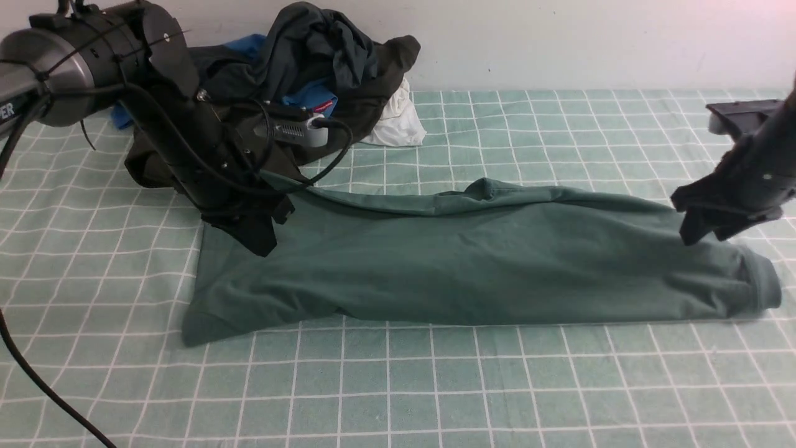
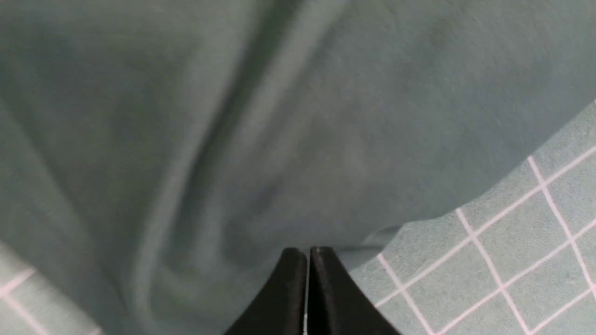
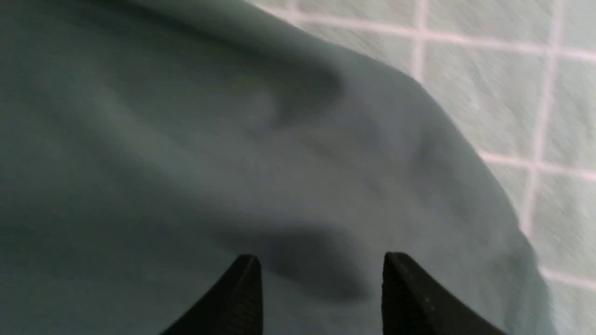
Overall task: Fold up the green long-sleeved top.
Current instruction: Use the right arm to clamp the right edge of the fabric
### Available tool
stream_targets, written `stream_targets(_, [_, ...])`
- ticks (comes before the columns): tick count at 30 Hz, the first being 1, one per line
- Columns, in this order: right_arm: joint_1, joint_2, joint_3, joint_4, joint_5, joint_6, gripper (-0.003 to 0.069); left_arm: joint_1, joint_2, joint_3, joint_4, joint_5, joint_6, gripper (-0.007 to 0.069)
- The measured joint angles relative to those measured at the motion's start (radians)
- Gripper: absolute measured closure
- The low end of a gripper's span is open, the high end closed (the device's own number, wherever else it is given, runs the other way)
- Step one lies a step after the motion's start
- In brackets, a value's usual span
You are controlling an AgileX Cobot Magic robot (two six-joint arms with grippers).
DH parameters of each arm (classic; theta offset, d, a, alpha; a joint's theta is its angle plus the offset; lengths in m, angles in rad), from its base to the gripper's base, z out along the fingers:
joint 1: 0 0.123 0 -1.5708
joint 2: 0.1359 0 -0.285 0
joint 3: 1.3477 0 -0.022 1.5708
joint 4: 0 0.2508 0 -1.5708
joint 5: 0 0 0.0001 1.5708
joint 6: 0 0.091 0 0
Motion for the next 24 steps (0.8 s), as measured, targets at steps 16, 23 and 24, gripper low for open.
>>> stream_targets(16, [0.37, 0.158, 0.0, 0.07, -0.585, -0.04, 0.0326, 0.021, 0.093, 0.0, 0.261, -0.005, -0.093, 0.0628])
stream_targets(23, [0.3, 0.215, -0.077, 0.07, -0.765, 0.062, 0.0326, 0.021, 0.093, 0.0, 0.266, -0.004, -0.096, 0.0628])
stream_targets(24, [0.274, 0.232, -0.113, 0.07, -0.762, 0.093, 0.0326, 0.021, 0.093, 0.0, 0.266, -0.004, -0.096, 0.0628])
